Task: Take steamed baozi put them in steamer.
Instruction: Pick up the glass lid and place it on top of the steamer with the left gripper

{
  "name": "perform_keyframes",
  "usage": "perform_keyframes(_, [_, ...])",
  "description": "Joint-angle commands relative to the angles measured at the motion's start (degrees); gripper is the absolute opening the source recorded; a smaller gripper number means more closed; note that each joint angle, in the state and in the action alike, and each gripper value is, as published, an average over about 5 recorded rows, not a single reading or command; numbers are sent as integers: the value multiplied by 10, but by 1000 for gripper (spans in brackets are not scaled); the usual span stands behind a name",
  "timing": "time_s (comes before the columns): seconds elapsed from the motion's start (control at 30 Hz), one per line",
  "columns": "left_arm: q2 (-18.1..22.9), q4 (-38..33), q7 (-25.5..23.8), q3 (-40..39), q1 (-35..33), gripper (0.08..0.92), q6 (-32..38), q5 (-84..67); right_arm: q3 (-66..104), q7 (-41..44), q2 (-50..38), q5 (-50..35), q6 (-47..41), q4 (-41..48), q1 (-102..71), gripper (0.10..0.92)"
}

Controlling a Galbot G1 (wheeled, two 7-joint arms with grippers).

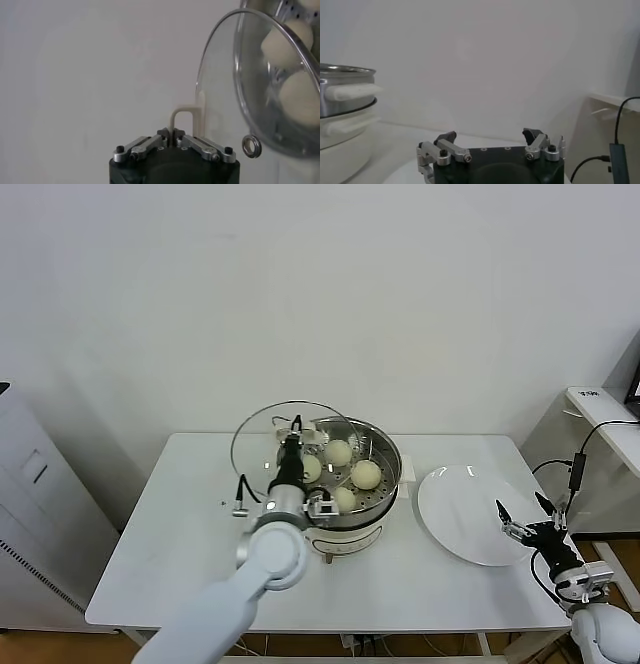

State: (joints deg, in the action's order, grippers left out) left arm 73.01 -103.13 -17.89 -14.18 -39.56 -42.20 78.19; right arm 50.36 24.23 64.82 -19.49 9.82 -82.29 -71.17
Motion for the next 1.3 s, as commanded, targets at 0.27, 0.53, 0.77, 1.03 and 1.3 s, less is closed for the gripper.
perform_keyframes(0.27, [85, 85, 22, -32, 20, 112, -11, 22, 3, 5, 3, 1, 4, 2, -5, 823])
perform_keyframes(0.53, [118, 103, 30, -24, 14, 112, -18, 38, 11, 10, 2, 0, 9, 3, -12, 823])
perform_keyframes(0.77, [137, 123, 44, -22, 11, 112, -15, 40, 11, 14, 6, 0, 12, 2, -16, 823])
perform_keyframes(1.03, [144, 136, 54, -17, 2, 112, -11, 39, 12, 16, 7, -1, 14, 0, -19, 823])
perform_keyframes(1.3, [148, 152, 62, -13, 2, 112, -4, 37, 12, 18, 9, -1, 16, -4, -23, 823])
